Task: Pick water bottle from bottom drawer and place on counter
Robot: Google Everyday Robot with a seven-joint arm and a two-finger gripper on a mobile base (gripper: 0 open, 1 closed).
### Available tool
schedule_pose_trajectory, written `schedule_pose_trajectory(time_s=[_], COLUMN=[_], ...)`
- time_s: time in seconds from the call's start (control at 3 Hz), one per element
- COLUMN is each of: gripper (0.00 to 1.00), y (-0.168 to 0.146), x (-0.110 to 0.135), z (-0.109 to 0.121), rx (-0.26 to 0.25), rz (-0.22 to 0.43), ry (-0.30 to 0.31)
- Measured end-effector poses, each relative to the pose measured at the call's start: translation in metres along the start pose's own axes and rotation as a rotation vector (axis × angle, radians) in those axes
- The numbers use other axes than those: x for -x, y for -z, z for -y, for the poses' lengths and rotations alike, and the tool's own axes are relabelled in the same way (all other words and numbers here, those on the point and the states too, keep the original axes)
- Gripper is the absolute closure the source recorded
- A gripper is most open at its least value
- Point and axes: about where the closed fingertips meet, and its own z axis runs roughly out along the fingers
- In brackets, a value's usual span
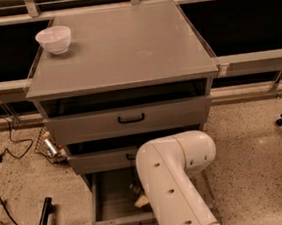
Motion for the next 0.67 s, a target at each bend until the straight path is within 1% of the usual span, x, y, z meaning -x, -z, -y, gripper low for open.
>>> schedule_pose_trajectory(time_s=[0.33,0.67], gripper=[0.0,0.0], y=[0.015,0.046], x=[0.012,0.016], z=[0.016,0.03], rx=[-0.016,-0.004], rz=[0.035,0.037], ry=[-0.002,0.007])
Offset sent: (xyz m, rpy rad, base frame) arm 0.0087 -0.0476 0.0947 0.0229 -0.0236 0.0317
